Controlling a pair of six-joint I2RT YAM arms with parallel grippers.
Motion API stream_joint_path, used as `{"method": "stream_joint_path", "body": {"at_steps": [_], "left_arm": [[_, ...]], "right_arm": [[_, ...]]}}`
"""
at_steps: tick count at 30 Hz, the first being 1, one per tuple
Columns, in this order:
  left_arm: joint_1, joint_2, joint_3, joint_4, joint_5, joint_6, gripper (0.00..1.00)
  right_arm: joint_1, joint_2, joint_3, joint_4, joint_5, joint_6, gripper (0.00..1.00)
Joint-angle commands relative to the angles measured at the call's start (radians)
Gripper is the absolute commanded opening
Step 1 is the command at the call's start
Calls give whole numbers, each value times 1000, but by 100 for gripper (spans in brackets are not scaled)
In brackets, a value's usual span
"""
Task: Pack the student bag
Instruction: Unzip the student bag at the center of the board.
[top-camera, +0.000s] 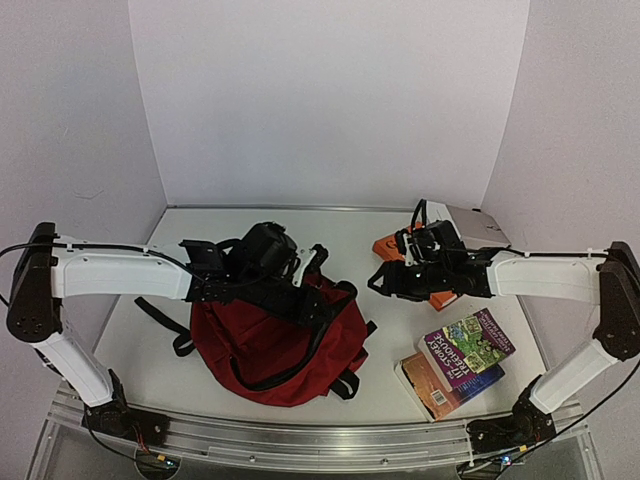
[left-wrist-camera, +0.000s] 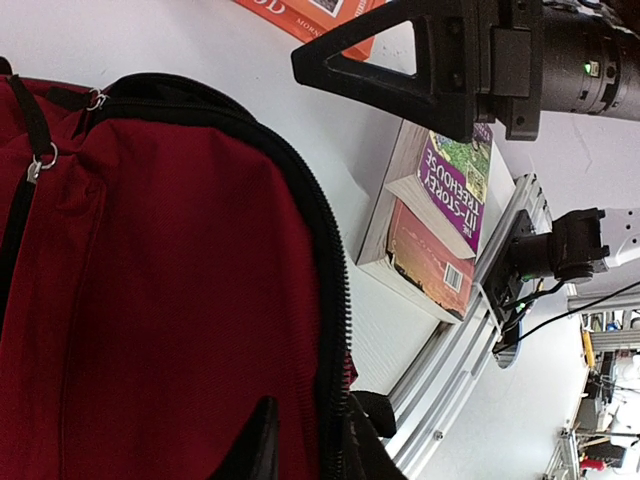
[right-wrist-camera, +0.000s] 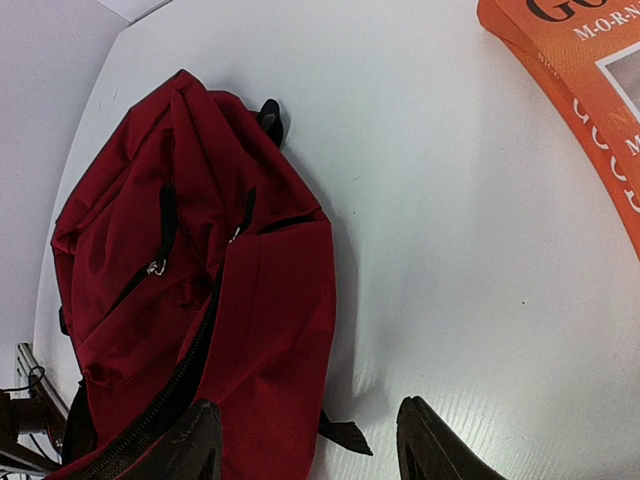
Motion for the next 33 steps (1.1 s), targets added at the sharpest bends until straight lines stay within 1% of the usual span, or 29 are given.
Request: {"method": "stream_joint_path", "body": {"at_steps": [1, 3, 4, 8, 11, 13, 15, 20, 23, 26, 30, 32, 33], "left_arm": [[0, -48, -7, -14, -19, 11, 11], [0, -58, -5, -24, -39, 10, 3], [0, -64, -2, -36, -58, 9, 1], [14, -96, 27, -110, -154, 20, 0], [58, -133, 35, -145, -186, 35, 0], [103, -159, 31, -156, -183, 45, 0], [155, -179, 29, -165, -166, 57, 0], [276, -226, 15, -166, -108, 75, 0], [329, -246, 3, -162, -90, 72, 0], [361, -259, -1, -152, -62, 77, 0], [380, -267, -3, -149, -44, 87, 0], [386, -271, -4, -149, -37, 90, 0], [389, -272, -6, -151, -35, 91, 0]], "right_arm": [[6, -1, 38, -7, 3, -3, 59], [6, -11, 37, -14, 0, 0, 59], [6, -20, 35, -21, -2, 3, 59], [9, -78, 2, -36, -26, 42, 61], [29, -124, -30, -37, -37, 83, 66], [44, -155, -52, -37, -43, 106, 71], [63, -170, -77, -36, -51, 134, 73], [138, -164, -159, -6, -73, 230, 73], [190, -142, -215, 85, -108, 305, 71], [230, -110, -248, 191, -123, 359, 70], [259, -49, -228, 244, -118, 373, 69], [264, -14, -215, 267, -117, 370, 67], [264, 1, -212, 278, -116, 368, 65]]}}
